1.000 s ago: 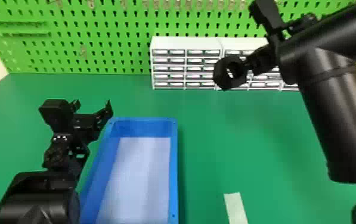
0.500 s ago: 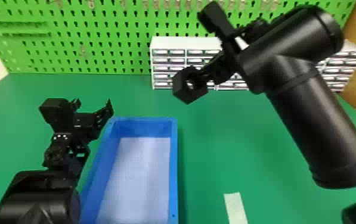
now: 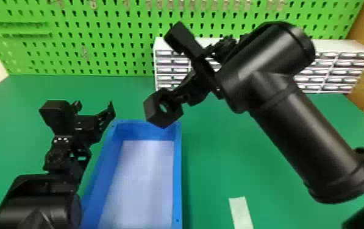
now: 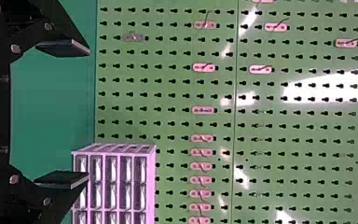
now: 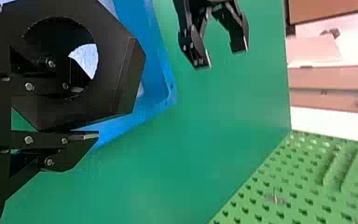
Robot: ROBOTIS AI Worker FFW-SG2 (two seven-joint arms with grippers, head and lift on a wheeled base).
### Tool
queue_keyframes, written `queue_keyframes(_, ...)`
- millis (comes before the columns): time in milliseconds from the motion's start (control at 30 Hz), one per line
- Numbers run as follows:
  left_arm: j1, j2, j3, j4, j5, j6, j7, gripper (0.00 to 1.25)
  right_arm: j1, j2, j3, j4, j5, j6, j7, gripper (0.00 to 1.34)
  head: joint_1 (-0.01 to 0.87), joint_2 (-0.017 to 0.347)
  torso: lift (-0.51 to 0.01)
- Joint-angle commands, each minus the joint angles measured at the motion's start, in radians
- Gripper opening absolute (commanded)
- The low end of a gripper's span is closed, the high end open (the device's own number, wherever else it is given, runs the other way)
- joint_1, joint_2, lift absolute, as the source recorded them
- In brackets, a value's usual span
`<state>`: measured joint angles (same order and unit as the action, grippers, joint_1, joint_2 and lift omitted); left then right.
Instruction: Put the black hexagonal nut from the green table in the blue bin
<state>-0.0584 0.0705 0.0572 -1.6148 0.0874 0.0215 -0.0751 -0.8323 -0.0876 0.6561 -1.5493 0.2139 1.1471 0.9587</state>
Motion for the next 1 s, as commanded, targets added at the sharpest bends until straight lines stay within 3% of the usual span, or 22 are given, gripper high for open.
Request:
queue_keyframes(0, 0.0, 0.0, 0.001, 0.0, 0.0, 0.0, 0.0, 0.93, -0.008, -0.003, 0.063, 0.0, -0.065, -0.003, -0.028, 0.2, 0.686, 0.051, -0.096)
queue_keyframes(500, 0.0, 0.0, 0.0, 0.0, 0.0, 0.0, 0.0, 0.93, -0.022, -0.007, 0.22, 0.061, -0.254, -0.049, -0.156, 0.2, 0.686, 0.051, -0.096)
queue_keyframes(967, -0.001, 0.002, -0.004, 0.001, 0.0, 0.0, 0.0, 0.92, -0.03, -0.011, 0.3, 0.137, -0.378, -0.102, -0.259, 0.2, 0.686, 0.051, -0.096)
